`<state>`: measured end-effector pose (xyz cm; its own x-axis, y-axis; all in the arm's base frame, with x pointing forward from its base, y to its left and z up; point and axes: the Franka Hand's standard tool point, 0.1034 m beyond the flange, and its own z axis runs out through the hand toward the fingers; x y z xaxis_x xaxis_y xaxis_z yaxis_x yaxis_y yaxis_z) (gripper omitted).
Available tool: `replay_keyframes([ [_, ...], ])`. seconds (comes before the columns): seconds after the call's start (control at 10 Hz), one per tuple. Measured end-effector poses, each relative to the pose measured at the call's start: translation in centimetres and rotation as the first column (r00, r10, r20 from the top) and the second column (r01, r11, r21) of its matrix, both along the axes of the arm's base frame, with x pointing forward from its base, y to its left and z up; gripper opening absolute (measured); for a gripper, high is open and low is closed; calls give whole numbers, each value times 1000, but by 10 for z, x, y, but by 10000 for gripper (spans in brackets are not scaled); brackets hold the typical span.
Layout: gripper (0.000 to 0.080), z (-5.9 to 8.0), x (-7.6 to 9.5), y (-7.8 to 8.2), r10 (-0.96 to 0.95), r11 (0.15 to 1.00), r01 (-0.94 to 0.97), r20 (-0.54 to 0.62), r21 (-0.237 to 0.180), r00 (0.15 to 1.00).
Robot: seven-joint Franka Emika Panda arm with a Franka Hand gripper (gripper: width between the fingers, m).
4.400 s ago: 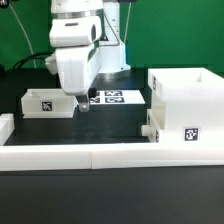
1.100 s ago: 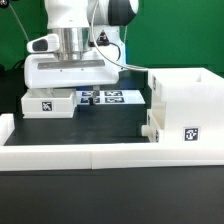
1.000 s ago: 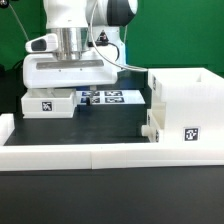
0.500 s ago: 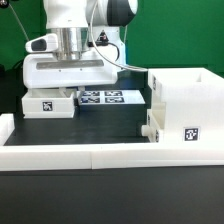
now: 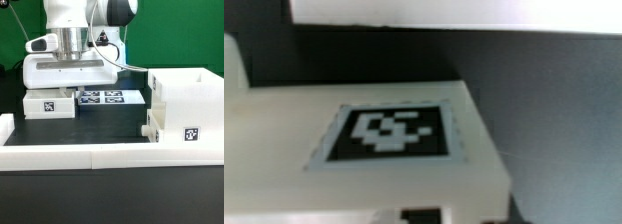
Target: Assemble drawer
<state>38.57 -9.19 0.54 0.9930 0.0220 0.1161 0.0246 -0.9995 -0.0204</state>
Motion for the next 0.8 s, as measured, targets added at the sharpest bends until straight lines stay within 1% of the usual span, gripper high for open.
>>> replay_keyframes([
  [0.1,40,1,1,3,7,1000,-7,-7,4,1000],
  [0.4,41,28,25,28,78,997,-78,-24,21,997],
  [0.6,41,48,44,47,109,994,-108,-16,24,994],
  [0.8,41,62,68,61,147,989,-147,6,27,989],
])
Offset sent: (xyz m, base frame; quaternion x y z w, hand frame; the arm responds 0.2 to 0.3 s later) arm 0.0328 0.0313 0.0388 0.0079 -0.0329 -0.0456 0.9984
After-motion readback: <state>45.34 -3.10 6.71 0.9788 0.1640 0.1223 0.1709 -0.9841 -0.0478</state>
